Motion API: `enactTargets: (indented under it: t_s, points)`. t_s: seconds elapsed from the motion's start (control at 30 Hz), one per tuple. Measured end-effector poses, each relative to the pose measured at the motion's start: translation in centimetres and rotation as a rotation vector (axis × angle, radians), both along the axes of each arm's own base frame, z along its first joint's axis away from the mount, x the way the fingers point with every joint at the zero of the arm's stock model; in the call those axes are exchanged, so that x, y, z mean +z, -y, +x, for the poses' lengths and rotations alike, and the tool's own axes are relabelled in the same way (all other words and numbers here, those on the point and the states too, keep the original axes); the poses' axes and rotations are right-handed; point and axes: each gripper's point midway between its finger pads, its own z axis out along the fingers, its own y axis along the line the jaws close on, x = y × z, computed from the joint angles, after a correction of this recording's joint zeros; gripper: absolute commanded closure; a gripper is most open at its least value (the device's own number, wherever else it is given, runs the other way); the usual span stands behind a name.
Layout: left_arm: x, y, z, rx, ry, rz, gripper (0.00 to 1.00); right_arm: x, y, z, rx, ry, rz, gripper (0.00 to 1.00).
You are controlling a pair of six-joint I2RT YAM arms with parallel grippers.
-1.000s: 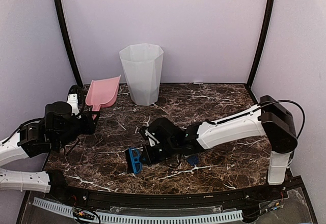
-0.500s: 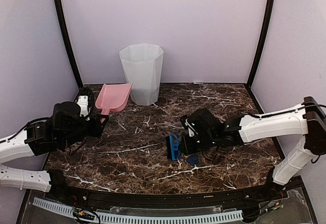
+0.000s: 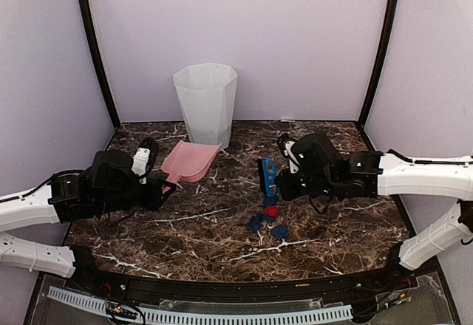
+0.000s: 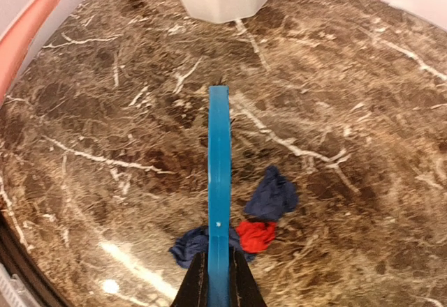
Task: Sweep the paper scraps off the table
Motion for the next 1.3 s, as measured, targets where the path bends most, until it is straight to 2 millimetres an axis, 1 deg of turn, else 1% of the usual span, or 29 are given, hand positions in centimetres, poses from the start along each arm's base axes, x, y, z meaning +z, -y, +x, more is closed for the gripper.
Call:
enactTargets:
  t_s: [0.07, 0.2, 0.33, 0.4, 0.47, 0.6, 0.7, 0.8, 0.9, 1.1, 1.2, 1.3]
  points:
    - [-0.6, 0.6, -0.5, -0.032, -0.028, 0.017, 1.00, 0.5, 1.4, 0.8, -0.036, 0.056, -0.041, 1.00]
    - [-0.7, 2.4, -1.9, -0.117, -0.068, 0.024, 1.00, 1.6, 3.6, 1.9, -0.074, 0.150, -0.090, 1.00]
    - [-0.9, 4.9, -3.3, -0.214, -0.113, 0.049, 1.00, 2.2, 5.5, 3.1, -0.105, 0.229, -0.126, 1.00]
    - [-1.4, 6.2, -4.5, -0.276, -0.142, 0.071, 1.00, 2.0, 6.2, 3.7, -0.114, 0.250, -0.151, 1.00]
    - [-2.0, 7.4, -6.1, -0.347, -0.172, 0.096, 1.00, 1.7, 6.9, 4.3, -0.118, 0.263, -0.173, 1.00]
    - [-2.8, 8.3, -8.5, -0.440, -0.227, 0.134, 1.00, 1.0, 7.6, 5.2, -0.097, 0.278, -0.194, 1.00]
    - [-3.4, 7.8, -9.2, -0.455, -0.262, 0.166, 1.00, 0.6, 7.6, 5.7, -0.063, 0.279, -0.194, 1.00]
    - [-4.5, 7.4, -9.8, -0.462, -0.298, 0.215, 1.00, 0.0, 7.0, 6.2, -0.017, 0.269, -0.183, 1.00]
    - [-5.9, 7.0, -10.4, -0.471, -0.336, 0.270, 1.00, -1.3, 6.4, 6.6, 0.021, 0.249, -0.189, 1.00]
    - [-8.9, 6.8, -12.0, -0.509, -0.400, 0.388, 1.00, -5.1, 5.3, 6.7, 0.091, 0.179, -0.236, 1.00]
    - [-10.3, 6.8, -12.7, -0.527, -0.423, 0.444, 1.00, -5.9, 5.1, 6.8, 0.105, 0.163, -0.249, 1.00]
    - [-11.3, 6.9, -12.8, -0.532, -0.435, 0.490, 1.00, -6.6, 4.9, 6.9, 0.118, 0.155, -0.260, 1.00]
